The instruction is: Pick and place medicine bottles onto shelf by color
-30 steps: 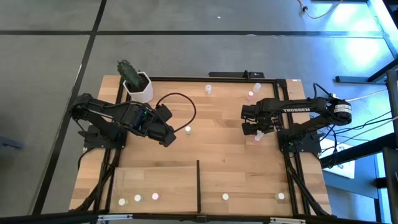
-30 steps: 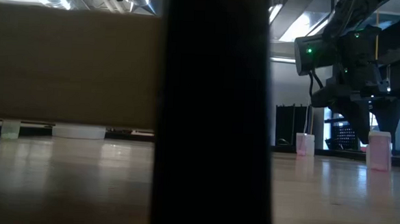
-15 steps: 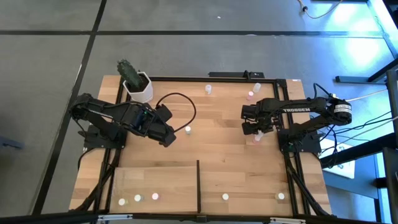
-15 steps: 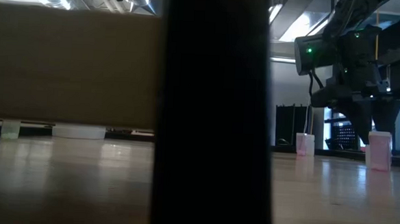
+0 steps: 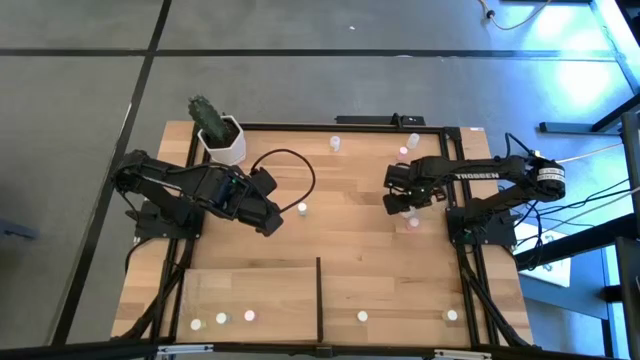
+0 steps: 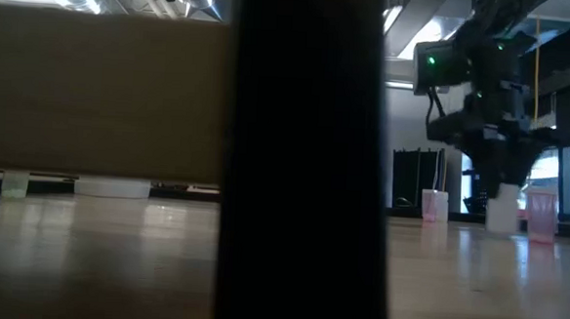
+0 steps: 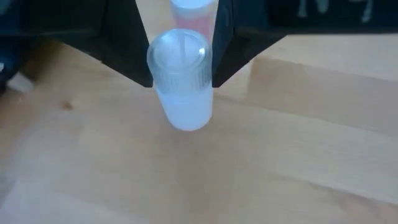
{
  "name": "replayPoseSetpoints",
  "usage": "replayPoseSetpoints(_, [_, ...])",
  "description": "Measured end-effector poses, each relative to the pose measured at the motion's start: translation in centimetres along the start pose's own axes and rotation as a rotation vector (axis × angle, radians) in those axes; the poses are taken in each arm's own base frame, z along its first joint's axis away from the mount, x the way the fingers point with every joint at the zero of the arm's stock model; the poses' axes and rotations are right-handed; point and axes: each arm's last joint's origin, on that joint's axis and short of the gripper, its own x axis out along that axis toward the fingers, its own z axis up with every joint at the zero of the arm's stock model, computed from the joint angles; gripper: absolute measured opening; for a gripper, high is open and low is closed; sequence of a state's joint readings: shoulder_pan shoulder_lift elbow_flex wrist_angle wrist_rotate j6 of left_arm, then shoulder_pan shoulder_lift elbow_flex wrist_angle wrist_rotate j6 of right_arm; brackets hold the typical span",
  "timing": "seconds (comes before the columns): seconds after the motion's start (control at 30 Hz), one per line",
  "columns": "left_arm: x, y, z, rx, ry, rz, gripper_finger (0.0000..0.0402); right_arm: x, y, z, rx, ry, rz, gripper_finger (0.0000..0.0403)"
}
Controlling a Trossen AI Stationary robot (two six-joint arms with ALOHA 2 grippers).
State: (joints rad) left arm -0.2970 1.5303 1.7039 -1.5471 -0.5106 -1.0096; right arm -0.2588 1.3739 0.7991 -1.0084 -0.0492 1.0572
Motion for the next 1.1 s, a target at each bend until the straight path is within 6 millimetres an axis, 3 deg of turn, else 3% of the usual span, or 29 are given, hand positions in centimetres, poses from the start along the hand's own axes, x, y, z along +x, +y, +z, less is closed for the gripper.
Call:
replayPoseSetpoints(0.4, [0.0,0.0,0.0,-0.002,0.0,0.0,0.0192,-6.0,3.6,1.1,-0.151,-0.118,0.195,0.0146])
replayPoseSetpoints(0.67, [0.0,0.0,0.0,-0.009,0.0,0.0,0.0192,-9.7,8.9,1.7,-0.392,-0.193,0.277,0.0149])
replayPoseSetpoints(0.87, [0.0,0.0,0.0,-0.016,0.0,0.0,0.0192,-10.4,13.4,2.4,-0.634,-0.213,0.258,0.015])
replayPoseSetpoints(1.1, [-0.2,-0.2,-0.3,-0.021,-0.002,-0.007,0.0192,-8.4,17.2,3.0,-0.878,-0.159,0.201,0.015])
